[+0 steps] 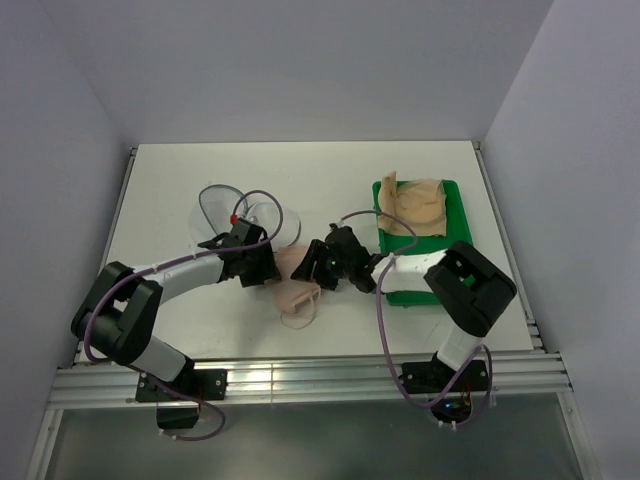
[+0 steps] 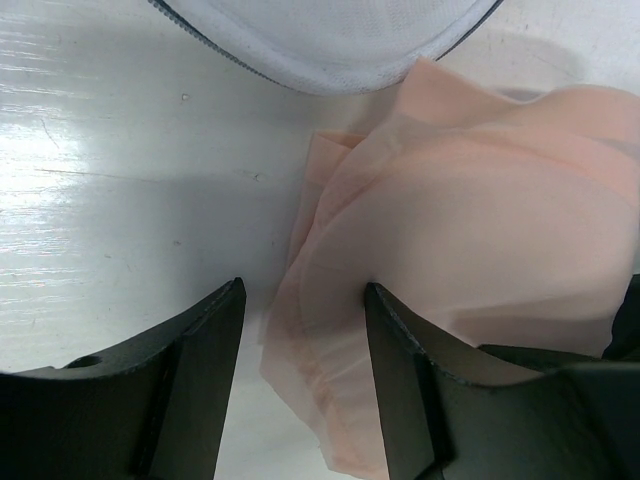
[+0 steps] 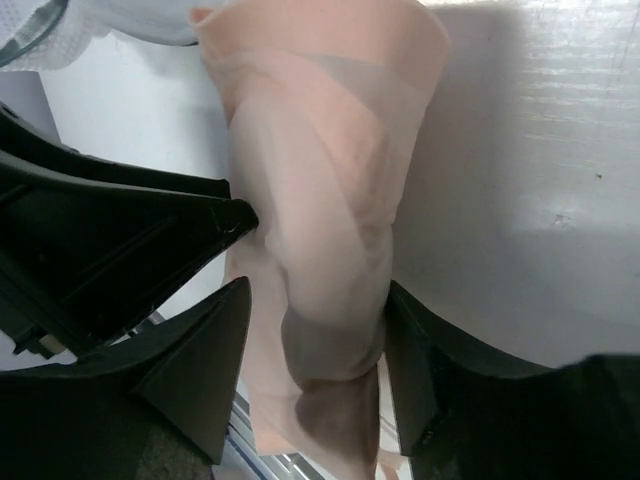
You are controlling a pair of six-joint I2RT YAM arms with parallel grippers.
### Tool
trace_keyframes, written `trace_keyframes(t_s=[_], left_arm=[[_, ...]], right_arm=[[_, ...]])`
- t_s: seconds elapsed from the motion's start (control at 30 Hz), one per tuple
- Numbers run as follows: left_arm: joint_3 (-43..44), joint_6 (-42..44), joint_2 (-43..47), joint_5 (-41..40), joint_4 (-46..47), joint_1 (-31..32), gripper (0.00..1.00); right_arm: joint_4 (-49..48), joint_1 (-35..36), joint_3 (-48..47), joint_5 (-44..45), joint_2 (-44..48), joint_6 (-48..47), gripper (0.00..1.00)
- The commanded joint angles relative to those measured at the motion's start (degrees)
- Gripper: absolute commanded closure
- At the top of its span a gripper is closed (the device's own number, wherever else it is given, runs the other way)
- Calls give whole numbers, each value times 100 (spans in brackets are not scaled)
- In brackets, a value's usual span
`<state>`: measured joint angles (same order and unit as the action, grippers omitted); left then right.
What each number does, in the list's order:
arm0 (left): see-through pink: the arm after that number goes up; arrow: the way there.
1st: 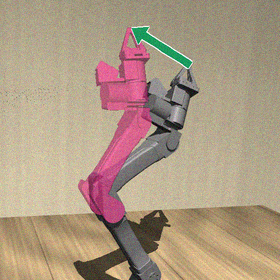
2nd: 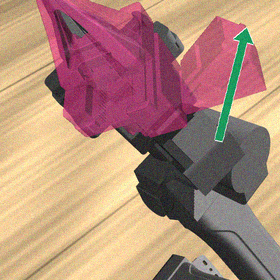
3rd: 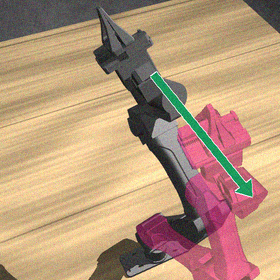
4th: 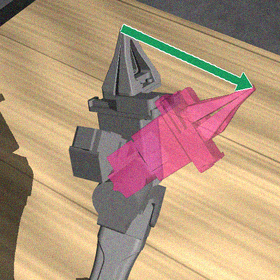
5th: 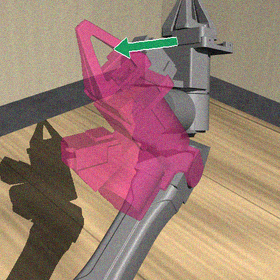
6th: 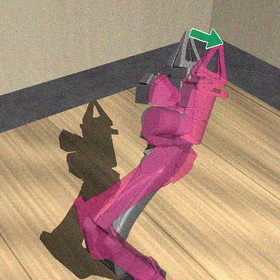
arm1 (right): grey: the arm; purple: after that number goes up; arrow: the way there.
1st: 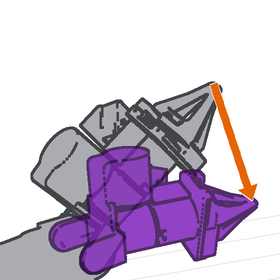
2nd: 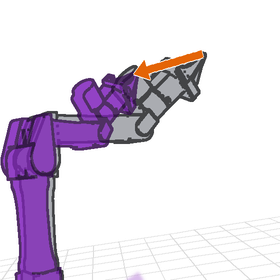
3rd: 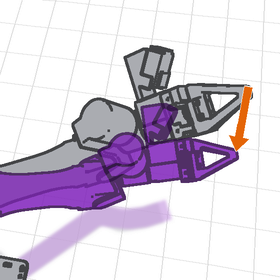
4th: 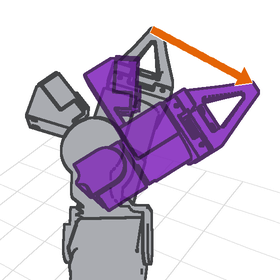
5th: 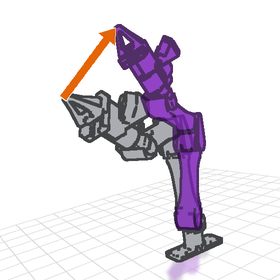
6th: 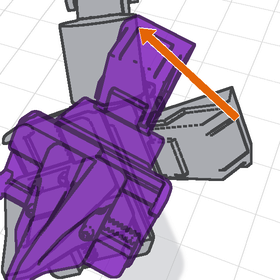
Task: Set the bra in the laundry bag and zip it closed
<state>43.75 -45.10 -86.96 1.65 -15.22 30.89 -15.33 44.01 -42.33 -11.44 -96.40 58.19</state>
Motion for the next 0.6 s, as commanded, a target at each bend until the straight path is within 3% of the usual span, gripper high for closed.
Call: trace_keyframes(t_s=[0.0, 0.23, 0.47, 0.57], left_arm=[[143, 63, -111, 20, 72, 57, 41], [292, 54, -50, -68, -129, 118, 42], [854, -34, 1048, -918, -1409, 145, 40], [1626, -51, 1348, -1473, -2061, 136, 38]], right_arm=[[-339, 55, -118, -165, -159, 139, 39], [-164, 73, -135, -25, -125, 96, 80], [434, 64, -258, 300, 445, -141, 89], [715, 55, -390, 370, 700, -247, 91]])
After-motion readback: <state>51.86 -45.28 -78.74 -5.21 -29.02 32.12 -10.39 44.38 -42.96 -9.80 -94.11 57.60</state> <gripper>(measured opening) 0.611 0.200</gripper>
